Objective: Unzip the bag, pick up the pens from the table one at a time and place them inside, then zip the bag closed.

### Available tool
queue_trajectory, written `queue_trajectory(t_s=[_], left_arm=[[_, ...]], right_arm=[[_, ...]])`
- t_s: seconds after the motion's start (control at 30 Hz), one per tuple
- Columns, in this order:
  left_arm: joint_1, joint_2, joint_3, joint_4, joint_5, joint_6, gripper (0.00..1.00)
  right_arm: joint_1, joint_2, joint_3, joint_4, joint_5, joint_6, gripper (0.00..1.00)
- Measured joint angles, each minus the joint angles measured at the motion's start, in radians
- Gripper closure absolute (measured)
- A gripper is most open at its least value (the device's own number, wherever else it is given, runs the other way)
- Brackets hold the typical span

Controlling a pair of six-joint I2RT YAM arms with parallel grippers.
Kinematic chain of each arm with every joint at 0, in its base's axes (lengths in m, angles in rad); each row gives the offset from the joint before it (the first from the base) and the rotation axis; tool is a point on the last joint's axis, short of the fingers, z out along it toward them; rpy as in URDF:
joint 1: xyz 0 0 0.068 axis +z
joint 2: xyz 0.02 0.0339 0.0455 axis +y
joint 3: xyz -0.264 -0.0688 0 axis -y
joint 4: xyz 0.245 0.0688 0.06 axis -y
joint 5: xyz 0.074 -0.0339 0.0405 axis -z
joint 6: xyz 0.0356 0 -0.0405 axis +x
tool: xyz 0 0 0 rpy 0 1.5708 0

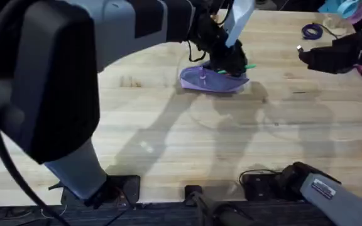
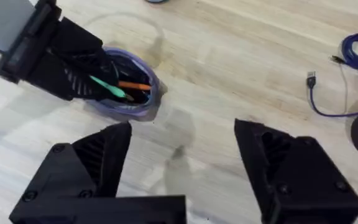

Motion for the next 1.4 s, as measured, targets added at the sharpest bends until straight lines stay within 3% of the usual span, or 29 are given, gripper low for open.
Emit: queue_trajectory(t_s=[0.03,0.3,0.33,0.47,0.53,0.6,0.73,0.8,1.2,1.27,1.4], left_arm=[[0.000,0.001,0.000,-0.044,-0.064,0.003,0.957],[0.000,0.001,0.000,-0.124,-0.215,0.003,0.957],[0.000,0.001,0.000,-0.143,-0.265,0.002,0.957],[0.000,0.001,0.000,-0.145,-0.313,-0.014,0.956],[0.000,0.001,0.000,-0.145,-0.327,-0.017,0.901],[0.000,0.001,0.000,-0.145,-0.334,-0.020,0.746],[0.000,0.001,0.000,-0.148,-0.346,-0.032,0.124],[-0.001,0.001,0.002,-0.153,-0.347,-0.045,0.017],[0.004,-0.044,0.135,-0.253,-0.317,-0.075,0.008],[0.030,-0.123,0.143,-0.289,-0.269,-0.066,0.007],[0.084,-0.205,0.147,-0.296,-0.242,-0.053,0.006]], right_arm=[[0.000,0.000,0.000,0.000,0.000,0.000,0.005],[0.000,0.000,0.000,0.027,0.000,0.000,0.005],[0.000,0.000,0.000,0.027,0.000,0.000,0.005],[0.000,0.000,0.000,0.027,-0.001,0.000,0.005],[0.000,0.000,0.000,0.027,-0.001,0.000,0.005],[0.000,0.000,0.000,0.027,-0.001,0.000,0.006],[0.000,0.000,0.000,0.027,-0.001,0.000,0.006],[0.000,0.000,0.000,0.027,-0.001,0.000,0.006],[0.000,0.000,0.000,0.027,-0.028,0.001,0.005],[0.006,-0.014,0.000,0.026,-0.069,0.004,0.006],[0.047,-0.050,0.000,0.026,-0.088,0.008,0.006]])
